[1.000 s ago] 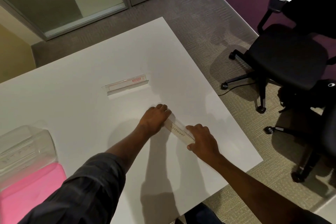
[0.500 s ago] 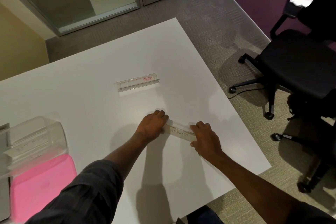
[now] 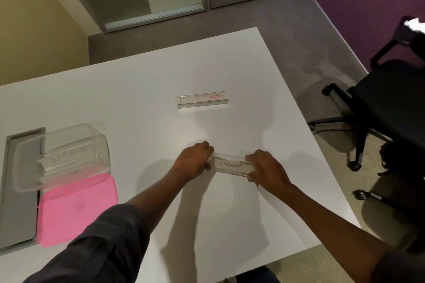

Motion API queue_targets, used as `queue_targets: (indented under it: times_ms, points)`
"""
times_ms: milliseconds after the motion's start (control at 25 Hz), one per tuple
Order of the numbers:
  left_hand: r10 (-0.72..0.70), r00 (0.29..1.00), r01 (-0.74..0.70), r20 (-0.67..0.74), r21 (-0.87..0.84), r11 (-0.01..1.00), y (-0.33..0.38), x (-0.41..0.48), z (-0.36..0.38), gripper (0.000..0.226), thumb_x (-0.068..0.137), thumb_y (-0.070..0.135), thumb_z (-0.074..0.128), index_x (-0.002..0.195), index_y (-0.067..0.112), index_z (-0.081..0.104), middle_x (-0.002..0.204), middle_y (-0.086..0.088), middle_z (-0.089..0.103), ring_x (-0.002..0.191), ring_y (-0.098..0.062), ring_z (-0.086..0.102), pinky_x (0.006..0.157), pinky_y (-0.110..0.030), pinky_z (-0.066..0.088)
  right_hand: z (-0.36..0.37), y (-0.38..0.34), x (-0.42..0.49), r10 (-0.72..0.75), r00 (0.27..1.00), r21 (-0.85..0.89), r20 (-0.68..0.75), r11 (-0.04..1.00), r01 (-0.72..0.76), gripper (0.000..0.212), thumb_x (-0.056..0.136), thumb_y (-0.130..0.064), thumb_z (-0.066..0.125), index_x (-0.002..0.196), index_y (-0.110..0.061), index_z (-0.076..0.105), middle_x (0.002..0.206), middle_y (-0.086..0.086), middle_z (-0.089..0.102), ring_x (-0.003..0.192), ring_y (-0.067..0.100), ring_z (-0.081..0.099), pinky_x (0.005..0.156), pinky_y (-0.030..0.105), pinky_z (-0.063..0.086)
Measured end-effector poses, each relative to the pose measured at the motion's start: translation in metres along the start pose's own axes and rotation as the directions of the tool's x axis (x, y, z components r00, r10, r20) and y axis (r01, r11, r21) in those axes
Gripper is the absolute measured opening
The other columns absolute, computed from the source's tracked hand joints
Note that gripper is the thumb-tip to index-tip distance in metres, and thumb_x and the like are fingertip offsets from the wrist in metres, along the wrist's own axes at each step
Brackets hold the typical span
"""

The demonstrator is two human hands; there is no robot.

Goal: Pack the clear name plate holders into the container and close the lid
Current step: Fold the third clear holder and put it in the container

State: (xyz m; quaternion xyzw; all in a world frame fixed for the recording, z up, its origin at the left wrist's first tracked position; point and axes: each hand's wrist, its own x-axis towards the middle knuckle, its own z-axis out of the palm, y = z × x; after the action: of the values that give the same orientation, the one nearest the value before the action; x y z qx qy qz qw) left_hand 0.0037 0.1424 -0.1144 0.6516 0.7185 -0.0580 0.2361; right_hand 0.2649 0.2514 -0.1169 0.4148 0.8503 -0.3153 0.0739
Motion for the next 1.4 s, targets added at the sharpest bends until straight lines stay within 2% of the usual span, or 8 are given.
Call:
queue_targets:
  times_ms: [160,360,480,640,920,1120,1280,1400]
  points:
    - [-0.020,0.999,0.018,-0.044,-0.044,0.999,-0.034,-0.030,-0.011,0.056,0.091,0.025,0.077,0.143,0.021,0.057,0.130,-0.002,0.060,0.113,-0.027,0.063,0.075,-0.040,0.054,-0.001,-0.039,0.015,-0.052,0.999,-0.009,0.012,0.999,0.052,0.061,0.076,-0.017,0.083,0.134,-0.021,0.067,0.122,-0.005,0.066,0.118,0.021,0.058,0.092,0.039,0.053]
    - [-0.083,0.987,0.071,-0.135,-0.088,0.994,-0.080,-0.078,-0.026,0.047,0.089,0.021,0.078,0.134,0.022,0.064,0.124,0.000,0.062,0.109,-0.027,0.065,0.071,-0.039,0.057,0.004,-0.097,0.032,-0.116,0.993,-0.004,0.033,0.993,0.116,0.063,0.077,-0.018,0.087,0.137,-0.022,0.068,0.129,-0.005,0.066,0.125,0.021,0.057,0.102,0.041,0.052]
    - [-0.114,0.974,0.093,-0.196,-0.111,0.989,-0.110,-0.110,-0.034,0.049,0.088,0.021,0.078,0.135,0.022,0.064,0.125,0.000,0.062,0.112,-0.026,0.062,0.070,-0.036,0.049,0.011,-0.137,0.038,-0.171,0.985,0.008,0.016,0.985,0.171,0.059,0.080,-0.020,0.087,0.136,-0.023,0.068,0.128,-0.006,0.066,0.125,0.021,0.057,0.101,0.042,0.053]
    - [-0.168,0.947,0.118,-0.274,-0.190,0.975,-0.149,-0.158,-0.045,0.056,0.088,0.019,0.080,0.141,0.023,0.063,0.128,0.000,0.063,0.114,-0.026,0.062,0.071,-0.034,0.048,0.022,-0.191,0.046,-0.266,0.964,0.005,0.013,0.964,0.266,0.058,0.081,-0.019,0.088,0.136,-0.020,0.069,0.128,-0.002,0.067,0.124,0.024,0.059,0.101,0.044,0.053]
    - [-0.281,0.882,0.187,-0.378,-0.267,0.945,-0.220,-0.251,-0.072,0.055,0.084,0.006,0.082,0.136,0.018,0.070,0.125,-0.004,0.070,0.111,-0.030,0.069,0.075,-0.042,0.059,0.044,-0.298,0.064,-0.433,0.901,0.020,0.014,0.901,0.433,0.057,0.083,-0.026,0.088,0.137,-0.022,0.069,0.130,-0.003,0.067,0.125,0.021,0.058,0.102,0.040,0.052]
    - [-0.342,0.866,0.261,-0.365,-0.254,0.931,-0.277,-0.296,-0.085,0.056,0.078,-0.003,0.082,0.131,0.012,0.072,0.127,-0.005,0.069,0.113,-0.032,0.069,0.074,-0.045,0.061,0.066,-0.379,0.082,-0.524,0.851,-0.014,0.030,0.851,0.524,0.057,0.083,-0.022,0.088,0.136,-0.017,0.068,0.127,0.004,0.068,0.122,0.028,0.059,0.098,0.045,0.054]
    - [-0.424,0.844,0.346,-0.329,-0.271,0.898,-0.315,-0.314,-0.083,0.058,0.078,-0.006,0.080,0.132,0.011,0.071,0.133,-0.003,0.070,0.117,-0.031,0.069,0.085,-0.047,0.061,0.086,-0.428,0.100,-0.584,0.808,-0.087,0.081,0.803,0.590,0.060,0.084,-0.019,0.087,0.139,-0.014,0.065,0.127,0.009,0.068,0.120,0.033,0.059,0.095,0.047,0.054]
    - [-0.446,0.846,0.373,-0.291,-0.273,0.887,-0.338,-0.318,-0.074,0.061,0.079,-0.007,0.080,0.137,0.010,0.069,0.134,-0.007,0.069,0.116,-0.033,0.069,0.088,-0.049,0.060,0.101,-0.454,0.115,-0.604,0.784,-0.163,0.142,0.767,0.620,0.060,0.085,-0.019,0.085,0.141,-0.014,0.062,0.128,0.010,0.065,0.121,0.034,0.059,0.090,0.047,0.057]
